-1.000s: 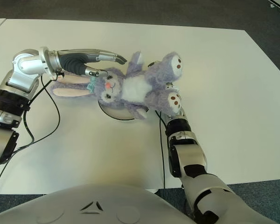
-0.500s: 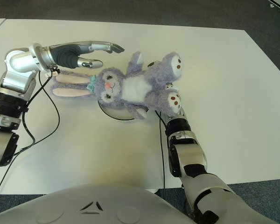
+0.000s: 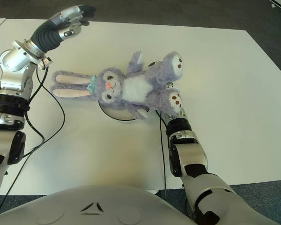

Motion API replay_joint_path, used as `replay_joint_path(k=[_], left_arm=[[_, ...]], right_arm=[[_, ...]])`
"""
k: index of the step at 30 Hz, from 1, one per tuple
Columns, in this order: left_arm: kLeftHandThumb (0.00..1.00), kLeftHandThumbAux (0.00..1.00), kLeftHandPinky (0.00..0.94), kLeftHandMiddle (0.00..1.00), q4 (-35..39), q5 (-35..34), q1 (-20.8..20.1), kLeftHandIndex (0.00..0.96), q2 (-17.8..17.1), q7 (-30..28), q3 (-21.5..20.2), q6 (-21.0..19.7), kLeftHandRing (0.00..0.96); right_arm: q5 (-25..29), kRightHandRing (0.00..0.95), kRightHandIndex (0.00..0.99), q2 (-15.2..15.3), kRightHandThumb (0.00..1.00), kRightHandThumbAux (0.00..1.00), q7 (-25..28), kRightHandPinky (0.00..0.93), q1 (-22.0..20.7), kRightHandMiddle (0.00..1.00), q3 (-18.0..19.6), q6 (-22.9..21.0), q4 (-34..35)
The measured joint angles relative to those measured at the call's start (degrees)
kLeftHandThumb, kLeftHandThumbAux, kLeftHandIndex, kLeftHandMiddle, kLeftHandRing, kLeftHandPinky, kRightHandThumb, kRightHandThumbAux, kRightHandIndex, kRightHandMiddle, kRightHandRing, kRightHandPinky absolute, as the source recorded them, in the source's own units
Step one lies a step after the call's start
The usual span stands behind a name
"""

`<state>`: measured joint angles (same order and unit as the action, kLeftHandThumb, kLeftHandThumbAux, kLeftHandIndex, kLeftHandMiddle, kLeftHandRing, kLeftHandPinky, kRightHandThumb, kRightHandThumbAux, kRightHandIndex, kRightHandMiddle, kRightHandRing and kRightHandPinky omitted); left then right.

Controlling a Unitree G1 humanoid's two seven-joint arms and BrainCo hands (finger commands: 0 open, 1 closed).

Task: Put the doll into the plate.

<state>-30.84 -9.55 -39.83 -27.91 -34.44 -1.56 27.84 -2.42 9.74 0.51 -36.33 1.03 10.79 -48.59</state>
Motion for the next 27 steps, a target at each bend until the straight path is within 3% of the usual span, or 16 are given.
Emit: replay_joint_path(k=[5,9,18,25,27], left_arm=[[0.487,0.386,0.089,0.007,-0.29,-1.26,0.03,0.0,2.14,4.71,-3.87,-1.07,0.0],[0.43,0.386,0.156,0.048,-0.18,-2.34,0.81,0.0,3.1,7.25,-6.74,-1.26,0.048],[0.369,0.397,0.212,0.162,-3.47,-5.7,2.82,0.009,4.49,9.51,-11.86,-1.53,0.16],[0.331,0.45,0.375,0.275,-4.12,-5.01,3.82,0.069,7.35,14.63,-13.25,-0.63,0.311],[0.305,0.497,0.439,0.349,-4.11,-4.39,4.47,0.177,8.14,16.45,-13.35,-0.34,0.383]], right_arm=[[0.13,0.843,0.44,0.02,0.705,0.722,0.11,0.861,-0.06,0.857,0.2,0.02,-0.17],[0.19,0.853,0.44,-0.13,0.705,0.722,0.28,0.87,-0.09,0.865,0.21,0.01,-0.05],[0.21,0.85,0.44,-0.29,0.705,0.722,-0.08,0.862,0.37,0.863,0.42,-0.08,1.06],[0.37,0.848,0.44,-0.5,0.704,0.723,-0.08,0.854,0.73,0.861,0.53,-0.37,1.92],[0.4,0.842,0.44,-0.58,0.704,0.722,-0.08,0.845,0.86,0.856,0.55,-0.43,2.14]])
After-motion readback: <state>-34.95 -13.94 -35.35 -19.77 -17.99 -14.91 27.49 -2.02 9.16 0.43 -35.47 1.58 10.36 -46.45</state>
